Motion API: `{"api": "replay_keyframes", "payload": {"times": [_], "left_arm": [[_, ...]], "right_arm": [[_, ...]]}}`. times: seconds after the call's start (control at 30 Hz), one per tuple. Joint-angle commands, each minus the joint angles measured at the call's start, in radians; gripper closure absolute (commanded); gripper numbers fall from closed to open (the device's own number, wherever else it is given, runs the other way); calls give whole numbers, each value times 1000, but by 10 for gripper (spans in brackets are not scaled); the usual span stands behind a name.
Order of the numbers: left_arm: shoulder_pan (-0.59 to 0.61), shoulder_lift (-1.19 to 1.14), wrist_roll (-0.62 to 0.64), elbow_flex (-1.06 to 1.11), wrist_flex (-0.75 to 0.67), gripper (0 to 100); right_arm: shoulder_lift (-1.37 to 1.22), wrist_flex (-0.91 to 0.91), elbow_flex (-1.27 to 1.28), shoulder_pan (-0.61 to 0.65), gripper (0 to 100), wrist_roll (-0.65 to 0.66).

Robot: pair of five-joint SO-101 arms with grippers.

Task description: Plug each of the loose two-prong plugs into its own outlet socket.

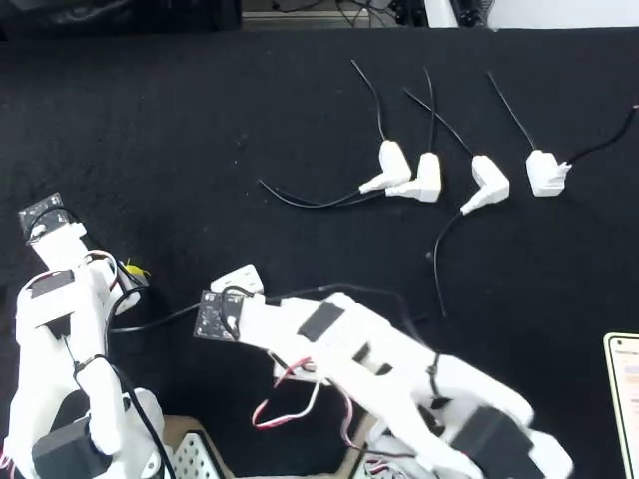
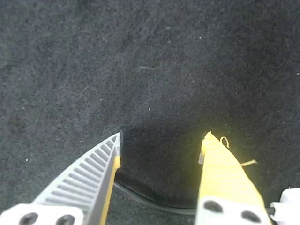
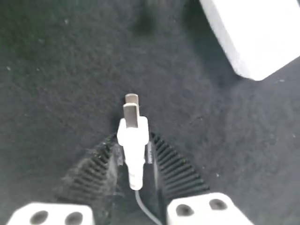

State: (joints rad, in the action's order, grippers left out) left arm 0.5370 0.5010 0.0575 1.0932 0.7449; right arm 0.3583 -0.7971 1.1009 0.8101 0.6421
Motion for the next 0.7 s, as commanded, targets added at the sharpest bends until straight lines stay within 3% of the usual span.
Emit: {"api": "replay_keyframes", "payload": {"times": [0.0,0.17,0.47,0.67], "left_arm": [[4,6,12,-48,-9,726],[4,6,12,-48,-9,726],[4,6,12,-48,-9,726],[-33,25,6,-51,32,727]], "right_arm": [[-44,-66,-94,-60,903,-2],[-8,-81,-105,-107,986,5],[73,-83,-110,-129,988,2],[334,-198,-159,-77,988,-72]]}}
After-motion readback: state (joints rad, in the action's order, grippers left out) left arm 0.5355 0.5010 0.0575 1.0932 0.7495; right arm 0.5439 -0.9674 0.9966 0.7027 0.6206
